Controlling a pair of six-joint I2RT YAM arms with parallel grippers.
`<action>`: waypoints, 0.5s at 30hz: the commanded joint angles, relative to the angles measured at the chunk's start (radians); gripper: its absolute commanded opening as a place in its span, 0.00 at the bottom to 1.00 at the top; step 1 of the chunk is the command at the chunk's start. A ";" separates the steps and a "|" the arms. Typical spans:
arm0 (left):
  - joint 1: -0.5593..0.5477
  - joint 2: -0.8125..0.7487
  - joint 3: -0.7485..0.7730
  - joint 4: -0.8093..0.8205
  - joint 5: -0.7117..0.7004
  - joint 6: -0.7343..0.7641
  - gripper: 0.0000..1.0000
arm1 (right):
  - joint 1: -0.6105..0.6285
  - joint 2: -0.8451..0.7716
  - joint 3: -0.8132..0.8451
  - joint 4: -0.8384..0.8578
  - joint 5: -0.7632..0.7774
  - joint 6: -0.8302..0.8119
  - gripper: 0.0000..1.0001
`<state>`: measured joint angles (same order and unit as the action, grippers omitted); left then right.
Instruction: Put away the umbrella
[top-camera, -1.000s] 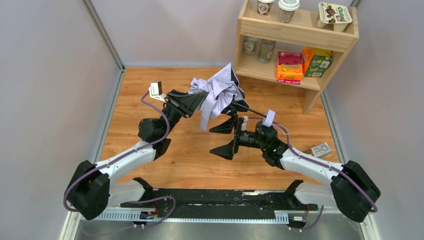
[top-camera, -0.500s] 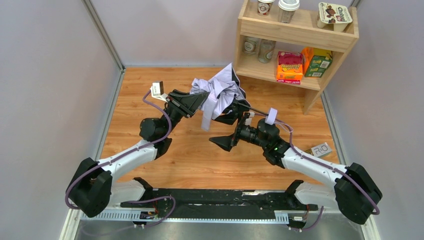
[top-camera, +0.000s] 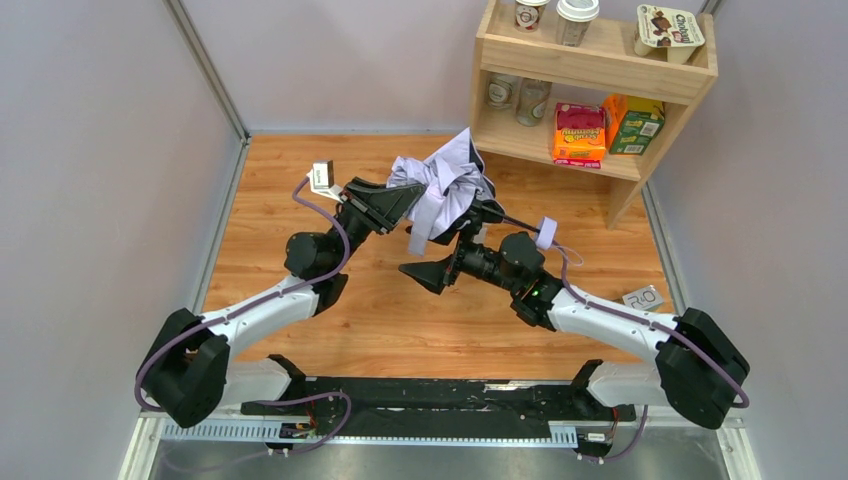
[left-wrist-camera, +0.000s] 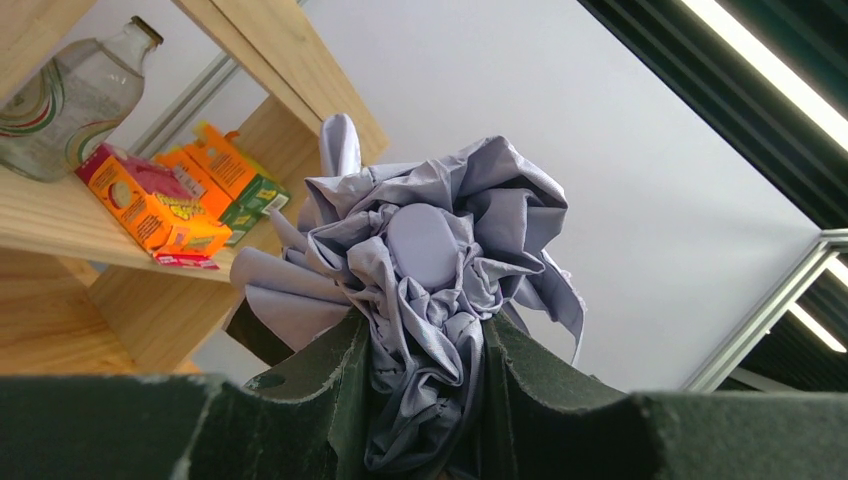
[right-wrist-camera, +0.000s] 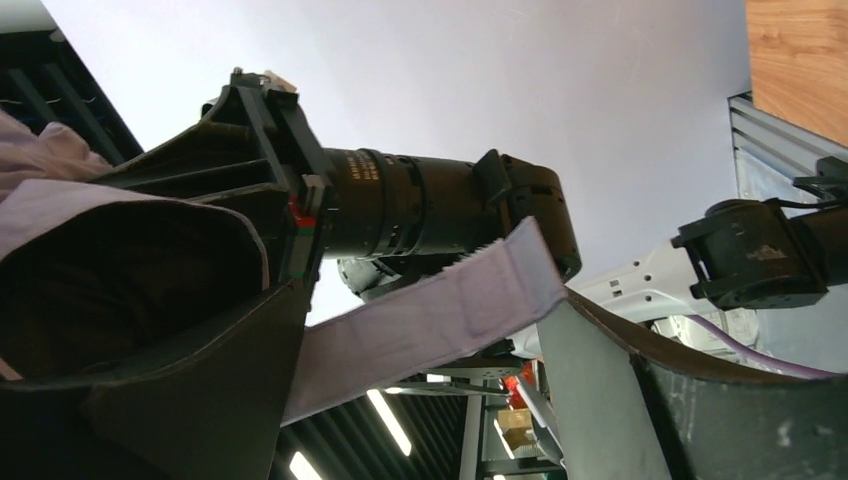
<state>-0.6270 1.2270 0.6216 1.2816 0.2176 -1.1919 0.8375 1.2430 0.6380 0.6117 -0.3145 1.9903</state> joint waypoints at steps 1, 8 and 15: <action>-0.007 -0.008 0.027 0.183 0.005 0.035 0.00 | 0.012 0.006 0.069 0.097 0.074 0.654 0.85; -0.008 -0.009 0.035 0.185 -0.010 0.011 0.00 | 0.018 -0.014 0.026 0.082 0.120 0.625 0.35; -0.020 -0.027 0.055 0.185 -0.084 -0.099 0.00 | 0.018 0.012 0.002 0.112 0.144 0.513 0.00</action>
<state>-0.6365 1.2324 0.6220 1.2633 0.1959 -1.2091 0.8497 1.2469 0.6579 0.6563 -0.2161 1.9945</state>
